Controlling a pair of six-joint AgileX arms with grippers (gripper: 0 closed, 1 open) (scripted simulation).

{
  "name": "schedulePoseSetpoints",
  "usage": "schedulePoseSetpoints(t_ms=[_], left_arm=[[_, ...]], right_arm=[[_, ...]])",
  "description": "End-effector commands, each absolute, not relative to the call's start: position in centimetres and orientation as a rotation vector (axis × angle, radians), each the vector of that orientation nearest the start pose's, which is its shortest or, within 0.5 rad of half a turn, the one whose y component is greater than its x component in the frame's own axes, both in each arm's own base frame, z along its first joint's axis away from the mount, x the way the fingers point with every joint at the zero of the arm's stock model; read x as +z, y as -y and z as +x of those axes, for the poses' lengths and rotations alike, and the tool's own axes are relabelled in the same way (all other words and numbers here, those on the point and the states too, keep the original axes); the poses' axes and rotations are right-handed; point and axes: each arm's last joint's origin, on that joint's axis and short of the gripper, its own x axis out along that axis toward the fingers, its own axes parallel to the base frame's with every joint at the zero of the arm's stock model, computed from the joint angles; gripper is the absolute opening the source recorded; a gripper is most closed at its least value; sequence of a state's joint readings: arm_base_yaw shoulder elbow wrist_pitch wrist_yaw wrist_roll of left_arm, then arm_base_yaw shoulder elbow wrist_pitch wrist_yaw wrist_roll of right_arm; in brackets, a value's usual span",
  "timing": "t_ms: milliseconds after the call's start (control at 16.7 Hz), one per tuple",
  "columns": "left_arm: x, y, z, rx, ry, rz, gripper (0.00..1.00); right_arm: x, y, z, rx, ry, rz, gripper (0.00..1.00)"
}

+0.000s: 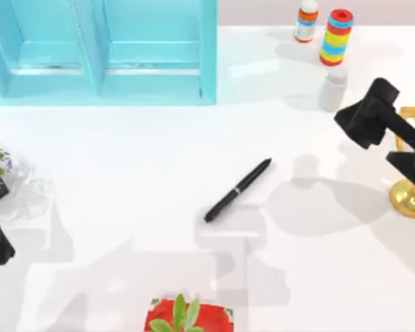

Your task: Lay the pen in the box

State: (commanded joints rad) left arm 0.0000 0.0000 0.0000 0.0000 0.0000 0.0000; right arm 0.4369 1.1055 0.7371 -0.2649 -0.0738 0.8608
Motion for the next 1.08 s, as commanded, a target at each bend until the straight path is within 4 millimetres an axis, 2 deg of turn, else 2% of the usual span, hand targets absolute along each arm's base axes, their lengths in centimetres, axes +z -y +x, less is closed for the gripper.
schedulePoseSetpoints(t_ms=[240, 480, 720, 1080], left_arm=[[16.0, 0.1, 10.6, 0.000, 0.000, 0.000, 1.00], [16.0, 0.1, 10.6, 0.000, 0.000, 0.000, 1.00], [16.0, 0.1, 10.6, 0.000, 0.000, 0.000, 1.00], [16.0, 0.1, 10.6, 0.000, 0.000, 0.000, 1.00]], right_arm=[[21.7, -15.5, 26.8, 0.038, -1.067, 0.813, 1.00], [18.0, -19.2, 30.4, -0.127, -1.231, 0.880, 1.00], [16.2, -20.5, 31.9, -0.206, -1.284, 0.910, 1.00], [16.1, -20.3, 32.0, -0.208, -1.281, 0.913, 1.00]])
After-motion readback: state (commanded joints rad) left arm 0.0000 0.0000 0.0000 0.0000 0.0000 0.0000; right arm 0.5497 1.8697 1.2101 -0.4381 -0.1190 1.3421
